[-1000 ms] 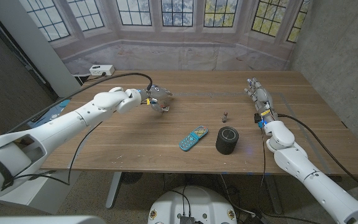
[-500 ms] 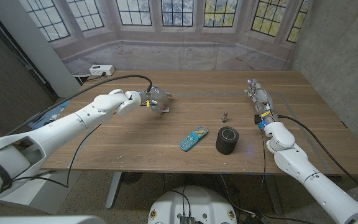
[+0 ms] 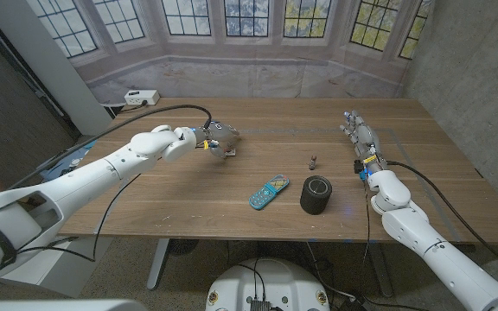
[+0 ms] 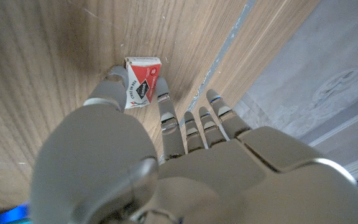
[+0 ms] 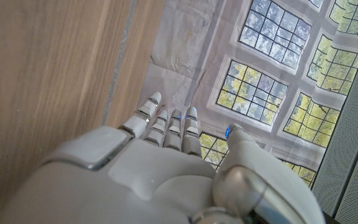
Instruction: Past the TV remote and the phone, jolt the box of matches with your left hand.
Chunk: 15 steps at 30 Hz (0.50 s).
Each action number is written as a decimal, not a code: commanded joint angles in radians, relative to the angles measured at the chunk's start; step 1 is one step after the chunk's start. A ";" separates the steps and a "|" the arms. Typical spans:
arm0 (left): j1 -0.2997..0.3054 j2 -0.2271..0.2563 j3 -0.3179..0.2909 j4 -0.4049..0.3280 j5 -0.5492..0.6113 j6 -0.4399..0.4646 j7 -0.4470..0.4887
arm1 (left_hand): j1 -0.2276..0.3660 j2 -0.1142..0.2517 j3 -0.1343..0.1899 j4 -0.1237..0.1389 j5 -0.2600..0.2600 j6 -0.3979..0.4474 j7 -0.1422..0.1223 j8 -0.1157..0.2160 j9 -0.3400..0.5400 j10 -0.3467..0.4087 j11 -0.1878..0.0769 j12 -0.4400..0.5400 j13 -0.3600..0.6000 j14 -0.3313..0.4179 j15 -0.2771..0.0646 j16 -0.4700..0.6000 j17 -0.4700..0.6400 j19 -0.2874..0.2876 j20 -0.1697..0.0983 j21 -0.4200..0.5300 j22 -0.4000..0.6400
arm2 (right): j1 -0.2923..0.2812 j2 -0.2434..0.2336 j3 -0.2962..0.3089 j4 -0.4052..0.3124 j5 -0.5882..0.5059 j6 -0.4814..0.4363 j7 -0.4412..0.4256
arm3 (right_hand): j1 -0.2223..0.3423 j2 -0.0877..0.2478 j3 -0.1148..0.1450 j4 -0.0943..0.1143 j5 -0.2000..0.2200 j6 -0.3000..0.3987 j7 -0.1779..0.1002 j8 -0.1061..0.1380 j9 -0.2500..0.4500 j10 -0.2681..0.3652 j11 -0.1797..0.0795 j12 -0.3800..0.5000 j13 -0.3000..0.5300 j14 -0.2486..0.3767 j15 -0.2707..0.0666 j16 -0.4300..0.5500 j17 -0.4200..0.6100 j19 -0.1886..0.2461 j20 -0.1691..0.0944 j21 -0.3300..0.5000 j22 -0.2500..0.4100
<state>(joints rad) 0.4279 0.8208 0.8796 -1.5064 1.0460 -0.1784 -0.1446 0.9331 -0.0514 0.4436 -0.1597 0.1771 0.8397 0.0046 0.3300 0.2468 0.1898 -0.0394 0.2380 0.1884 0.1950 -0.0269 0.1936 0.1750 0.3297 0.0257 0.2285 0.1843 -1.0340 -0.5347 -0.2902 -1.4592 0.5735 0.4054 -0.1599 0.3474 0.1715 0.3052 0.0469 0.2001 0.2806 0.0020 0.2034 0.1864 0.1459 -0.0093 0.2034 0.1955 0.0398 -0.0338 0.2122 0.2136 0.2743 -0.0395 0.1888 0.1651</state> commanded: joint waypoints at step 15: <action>-0.008 -0.010 0.003 0.006 -0.002 -0.006 0.010 | 0.037 0.021 -0.006 0.001 0.006 0.029 -0.006 0.023 0.022 0.027 -0.003 -0.004 0.004 0.024 -0.006 0.004 0.002 0.021 -0.004 0.008 0.004 | -0.002 0.000 0.001 0.000 0.004 -0.005 0.002 | -0.010 -0.002 0.011 0.007 0.003 0.013 0.003 -0.001 0.004 0.011 0.004 0.000 0.002 0.011 -0.028 -0.001 0.003 0.008 -0.065 0.003 0.003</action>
<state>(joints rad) 0.4251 0.8131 0.8816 -1.5044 1.0467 -0.1794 -0.1416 0.9370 -0.0554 0.4421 -0.1581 0.1771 0.8612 -0.0001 0.3483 0.2654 0.2078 -0.0467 0.2380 0.1883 0.2112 -0.0357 0.1936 0.1749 0.3432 0.0215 0.2326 0.1843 -1.0404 -0.5362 -0.2868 -1.4621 0.5779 0.4044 -0.1595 0.3474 0.1716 0.3094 0.0512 0.2001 0.2860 0.0073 0.2034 0.1887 0.1494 -0.0058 0.2034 0.1955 0.0398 -0.0338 0.2122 0.2138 0.2743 -0.0395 0.1888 0.1650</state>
